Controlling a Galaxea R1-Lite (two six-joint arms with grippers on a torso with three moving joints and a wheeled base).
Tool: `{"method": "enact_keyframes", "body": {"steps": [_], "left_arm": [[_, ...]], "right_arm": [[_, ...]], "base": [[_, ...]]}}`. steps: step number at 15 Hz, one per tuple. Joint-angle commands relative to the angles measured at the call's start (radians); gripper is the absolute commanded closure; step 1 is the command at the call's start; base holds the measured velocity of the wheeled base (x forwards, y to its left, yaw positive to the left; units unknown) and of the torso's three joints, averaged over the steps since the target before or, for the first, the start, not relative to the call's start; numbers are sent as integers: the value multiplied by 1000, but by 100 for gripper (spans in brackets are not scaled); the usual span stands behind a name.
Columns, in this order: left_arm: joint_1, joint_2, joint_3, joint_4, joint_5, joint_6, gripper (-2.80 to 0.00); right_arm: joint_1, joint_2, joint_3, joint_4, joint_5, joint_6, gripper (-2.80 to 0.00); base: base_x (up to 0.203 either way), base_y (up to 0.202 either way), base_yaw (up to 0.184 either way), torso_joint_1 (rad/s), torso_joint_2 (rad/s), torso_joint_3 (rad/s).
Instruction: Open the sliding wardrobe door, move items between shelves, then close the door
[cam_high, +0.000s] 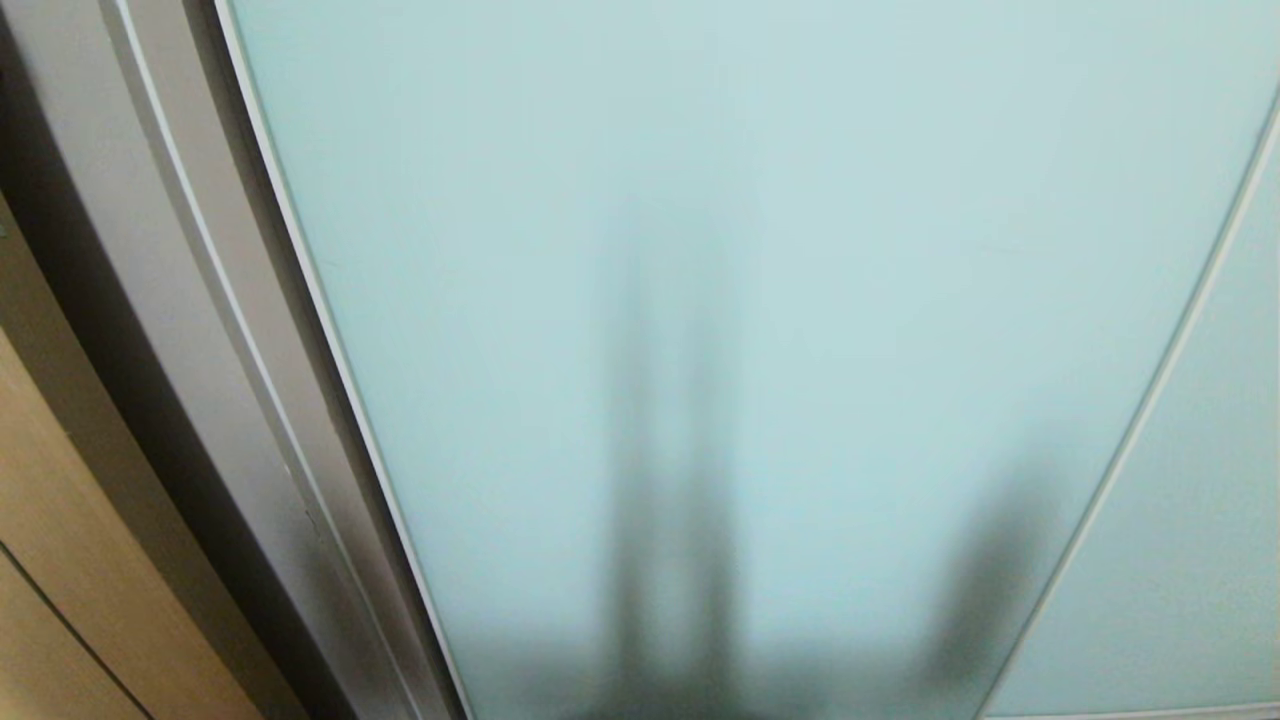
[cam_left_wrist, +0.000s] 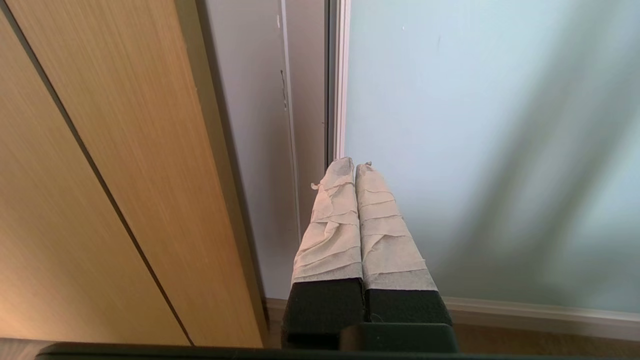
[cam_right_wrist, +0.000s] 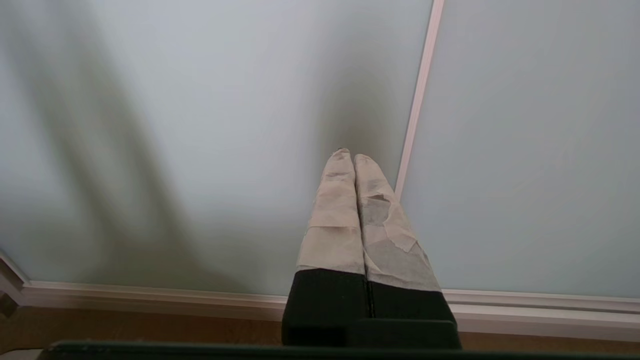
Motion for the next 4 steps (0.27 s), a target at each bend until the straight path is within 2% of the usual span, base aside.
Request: {"method": "enact_keyframes", "body": {"steps": [1,4], "left_arm": [[0,1,0,0,1,0,0],[0,1,0,-1,1,0,0]], "right_arm": [[0,1,2,0,0,2,0],[0,1,2,0,0,4,0]], "base": [[0,0,0,0,0,0],[0,0,0,0,0,0]]}}
